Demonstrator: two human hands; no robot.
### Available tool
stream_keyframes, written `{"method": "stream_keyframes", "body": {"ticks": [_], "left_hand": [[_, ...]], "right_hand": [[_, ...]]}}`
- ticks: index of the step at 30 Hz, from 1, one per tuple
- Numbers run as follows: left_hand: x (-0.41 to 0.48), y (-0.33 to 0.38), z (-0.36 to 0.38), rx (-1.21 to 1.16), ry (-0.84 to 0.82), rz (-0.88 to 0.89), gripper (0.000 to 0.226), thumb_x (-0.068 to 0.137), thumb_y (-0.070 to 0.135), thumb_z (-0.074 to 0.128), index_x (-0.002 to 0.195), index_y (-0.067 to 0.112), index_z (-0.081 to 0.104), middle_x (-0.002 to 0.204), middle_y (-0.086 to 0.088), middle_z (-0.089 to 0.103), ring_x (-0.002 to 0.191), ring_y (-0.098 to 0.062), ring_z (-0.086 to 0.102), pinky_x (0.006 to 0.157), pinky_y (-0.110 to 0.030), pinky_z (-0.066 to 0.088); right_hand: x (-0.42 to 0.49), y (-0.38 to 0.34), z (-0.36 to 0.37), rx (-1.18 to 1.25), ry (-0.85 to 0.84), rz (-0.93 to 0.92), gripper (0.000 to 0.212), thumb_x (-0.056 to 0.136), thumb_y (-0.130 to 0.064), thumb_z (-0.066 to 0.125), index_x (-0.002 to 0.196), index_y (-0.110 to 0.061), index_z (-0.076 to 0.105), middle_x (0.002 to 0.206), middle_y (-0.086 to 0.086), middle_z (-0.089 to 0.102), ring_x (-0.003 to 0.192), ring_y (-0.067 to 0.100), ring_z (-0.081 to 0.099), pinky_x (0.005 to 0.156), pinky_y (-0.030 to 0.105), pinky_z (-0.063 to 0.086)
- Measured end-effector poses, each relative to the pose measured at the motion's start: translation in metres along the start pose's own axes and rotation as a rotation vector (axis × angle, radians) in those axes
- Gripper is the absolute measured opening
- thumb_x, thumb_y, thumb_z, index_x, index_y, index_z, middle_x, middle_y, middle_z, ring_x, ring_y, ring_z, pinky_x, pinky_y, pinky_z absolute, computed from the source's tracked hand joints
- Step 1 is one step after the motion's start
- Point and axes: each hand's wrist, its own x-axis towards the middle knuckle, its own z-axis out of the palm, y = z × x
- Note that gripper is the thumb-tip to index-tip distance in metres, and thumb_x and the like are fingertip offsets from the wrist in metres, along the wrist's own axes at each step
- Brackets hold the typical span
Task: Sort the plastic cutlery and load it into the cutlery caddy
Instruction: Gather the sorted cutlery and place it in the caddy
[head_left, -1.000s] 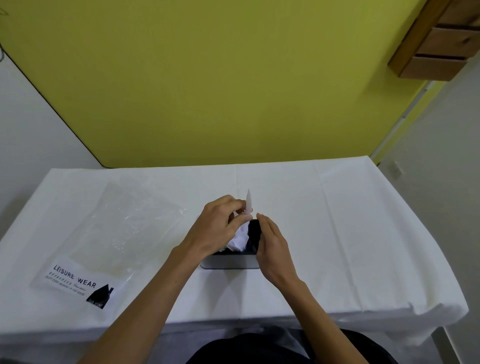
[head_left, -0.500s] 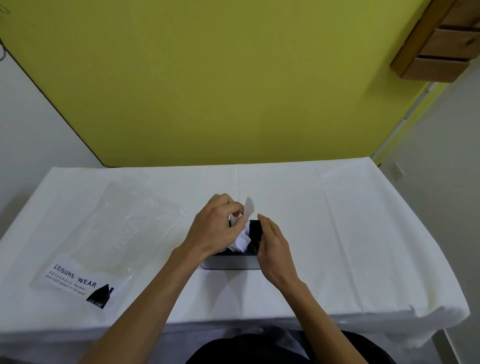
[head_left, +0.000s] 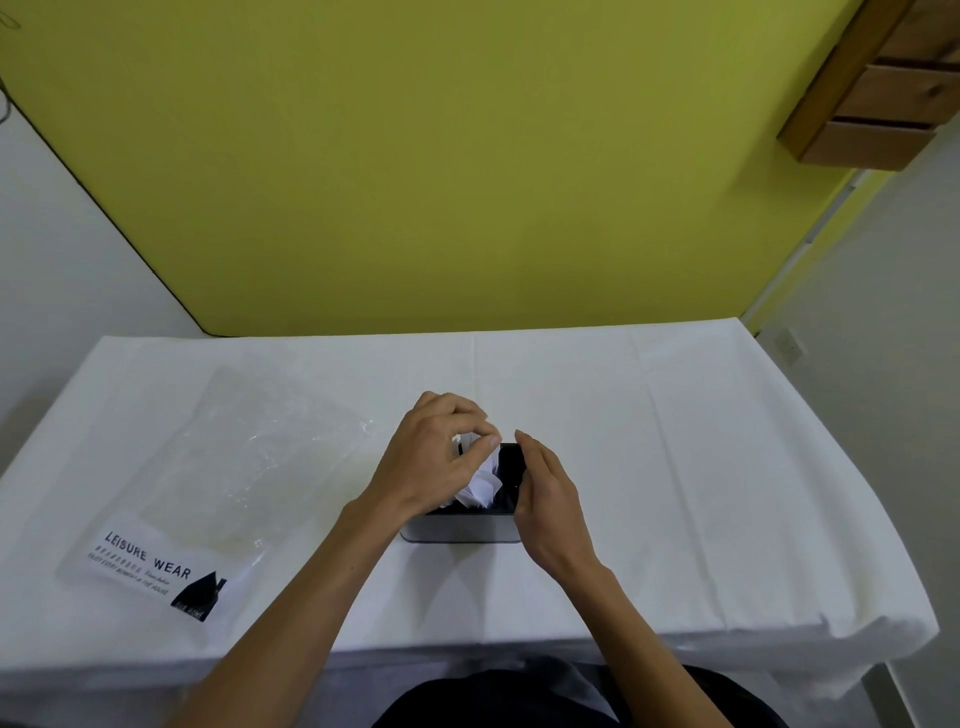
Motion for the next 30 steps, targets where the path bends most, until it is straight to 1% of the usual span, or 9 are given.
{"method": "stream_keyframes", "body": {"ticks": [3, 5, 9, 11, 15, 19, 22, 26, 30], "left_hand": [[-0.002, -0.003, 0.004, 0.015, 0.039, 0.025, 0.014, 0.091, 0.033, 0.065, 0.096, 0.028, 0.077, 0.119, 0.014, 0.067, 0.118, -0.004, 0.051, 0.1, -0.037, 0.044], [-0.004, 0.004, 0.007, 0.017, 0.054, 0.056, 0.031, 0.096, 0.041, 0.055, 0.116, 0.025, 0.071, 0.132, 0.01, 0.063, 0.128, -0.004, 0.049, 0.107, -0.034, 0.04], [-0.012, 0.015, 0.025, 0.278, -0.152, 0.051, 0.064, 0.102, 0.052, 0.02, 0.152, 0.016, 0.04, 0.162, 0.003, 0.03, 0.152, -0.008, 0.015, 0.123, -0.035, 0.016], [-0.015, 0.012, 0.03, 0.434, -0.194, 0.052, 0.067, 0.103, 0.049, 0.008, 0.155, 0.014, 0.032, 0.166, 0.0, 0.019, 0.154, -0.012, 0.006, 0.124, -0.042, 0.012], [-0.015, 0.011, 0.029, 0.565, -0.2, 0.067, 0.074, 0.103, 0.049, -0.005, 0.156, 0.011, 0.031, 0.166, -0.005, 0.018, 0.155, -0.018, 0.007, 0.123, -0.047, 0.015], [-0.013, 0.014, 0.026, 0.488, -0.238, 0.056, 0.077, 0.099, 0.058, -0.003, 0.159, 0.014, 0.018, 0.168, 0.001, 0.004, 0.154, -0.01, -0.008, 0.123, -0.042, -0.001], [-0.007, 0.021, 0.021, 0.297, -0.236, -0.009, 0.076, 0.098, 0.061, 0.006, 0.159, 0.017, 0.011, 0.168, 0.008, 0.0, 0.15, 0.001, -0.015, 0.125, -0.04, -0.005], [0.009, 0.018, 0.005, 0.107, -0.146, -0.135, 0.066, 0.105, 0.053, 0.016, 0.159, 0.016, 0.015, 0.167, 0.008, 0.008, 0.151, 0.002, -0.008, 0.125, -0.037, -0.003], [0.017, -0.012, -0.029, 0.027, -0.05, -0.287, 0.058, 0.108, 0.041, 0.023, 0.158, 0.012, 0.023, 0.166, 0.002, 0.017, 0.153, -0.005, 0.002, 0.125, -0.038, 0.003]], "right_hand": [[0.001, 0.001, 0.0, -0.001, -0.004, -0.005, 0.051, 0.103, -0.008, 0.037, 0.153, -0.015, 0.033, 0.156, 0.0, 0.037, 0.142, 0.015, 0.037, 0.118, 0.03, 0.031], [0.001, 0.001, 0.0, 0.006, 0.006, -0.02, 0.05, 0.103, -0.011, 0.037, 0.153, -0.014, 0.035, 0.155, 0.0, 0.039, 0.141, 0.015, 0.039, 0.117, 0.031, 0.033], [0.0, -0.001, -0.001, 0.023, 0.019, -0.041, 0.047, 0.105, -0.013, 0.037, 0.152, -0.014, 0.037, 0.153, -0.001, 0.042, 0.139, 0.012, 0.042, 0.115, 0.024, 0.033], [-0.001, -0.001, -0.002, 0.02, 0.016, -0.041, 0.047, 0.104, -0.012, 0.037, 0.152, -0.014, 0.036, 0.153, -0.001, 0.042, 0.139, 0.011, 0.041, 0.115, 0.024, 0.032], [0.0, -0.001, -0.003, -0.007, -0.014, -0.035, 0.049, 0.104, -0.011, 0.038, 0.153, -0.014, 0.034, 0.155, -0.002, 0.039, 0.141, 0.011, 0.038, 0.11, 0.011, 0.024], [0.003, 0.0, -0.006, -0.02, -0.037, -0.043, 0.049, 0.105, -0.013, 0.037, 0.153, -0.014, 0.033, 0.157, -0.001, 0.036, 0.144, 0.012, 0.035, 0.116, 0.021, 0.027], [0.009, -0.005, -0.014, -0.021, -0.05, -0.043, 0.047, 0.107, -0.016, 0.033, 0.154, -0.013, 0.033, 0.16, 0.0, 0.032, 0.148, 0.012, 0.028, 0.121, 0.025, 0.022], [0.031, -0.024, -0.025, -0.037, -0.062, -0.065, 0.047, 0.105, -0.012, 0.031, 0.152, -0.01, 0.035, 0.16, 0.002, 0.032, 0.148, 0.014, 0.028, 0.116, 0.016, 0.016], [0.055, -0.054, -0.03, -0.058, -0.058, -0.128, 0.047, 0.104, -0.008, 0.034, 0.15, -0.007, 0.039, 0.159, 0.005, 0.035, 0.147, 0.015, 0.029, 0.116, 0.017, 0.016]]}}
